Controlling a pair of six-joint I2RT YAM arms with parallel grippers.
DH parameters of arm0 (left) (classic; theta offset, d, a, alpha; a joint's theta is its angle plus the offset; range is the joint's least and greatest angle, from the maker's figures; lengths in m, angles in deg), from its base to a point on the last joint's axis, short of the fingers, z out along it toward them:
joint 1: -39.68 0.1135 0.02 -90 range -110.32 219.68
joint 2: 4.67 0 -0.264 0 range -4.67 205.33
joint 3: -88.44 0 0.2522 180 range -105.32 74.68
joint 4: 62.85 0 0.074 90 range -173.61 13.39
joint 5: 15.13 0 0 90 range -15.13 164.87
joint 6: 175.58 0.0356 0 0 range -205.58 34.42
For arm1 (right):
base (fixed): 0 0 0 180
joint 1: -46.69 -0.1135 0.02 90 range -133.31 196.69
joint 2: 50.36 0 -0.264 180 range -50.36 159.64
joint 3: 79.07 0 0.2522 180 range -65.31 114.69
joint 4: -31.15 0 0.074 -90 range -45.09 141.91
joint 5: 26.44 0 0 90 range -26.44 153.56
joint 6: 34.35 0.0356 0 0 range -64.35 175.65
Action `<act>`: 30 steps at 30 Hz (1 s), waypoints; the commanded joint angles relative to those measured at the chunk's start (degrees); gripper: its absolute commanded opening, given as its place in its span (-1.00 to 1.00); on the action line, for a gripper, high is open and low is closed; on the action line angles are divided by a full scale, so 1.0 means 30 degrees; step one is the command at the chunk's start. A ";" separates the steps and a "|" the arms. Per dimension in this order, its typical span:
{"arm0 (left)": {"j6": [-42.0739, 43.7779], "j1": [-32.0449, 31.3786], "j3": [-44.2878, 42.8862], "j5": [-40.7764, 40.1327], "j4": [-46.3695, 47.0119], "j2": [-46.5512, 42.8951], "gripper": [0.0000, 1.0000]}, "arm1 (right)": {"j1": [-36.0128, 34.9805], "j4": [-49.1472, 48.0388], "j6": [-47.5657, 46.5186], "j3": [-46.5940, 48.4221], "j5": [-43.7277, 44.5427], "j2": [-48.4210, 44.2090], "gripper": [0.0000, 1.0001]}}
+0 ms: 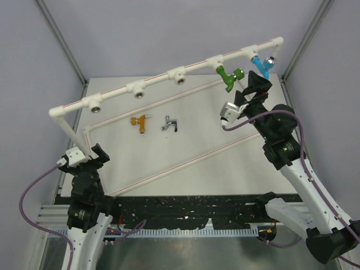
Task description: Install the water faucets
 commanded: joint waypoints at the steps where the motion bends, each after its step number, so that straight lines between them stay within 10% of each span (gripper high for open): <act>1: 0.0048 -0.0032 -0.0060 0.0135 0.0339 -0.3174 0.99 | -0.0545 0.0133 -0.6019 0.1039 0.1658 0.0897 0.99; 18: 0.0077 -0.0032 -0.0089 0.0135 0.0339 -0.3232 0.99 | -0.1484 -0.4676 -0.9571 0.0774 0.1777 0.4120 0.88; 30: 0.0077 -0.0090 -0.0089 0.0164 0.0339 -0.3262 0.99 | -0.1513 -0.5553 -0.1094 0.0863 0.2277 0.4561 -0.13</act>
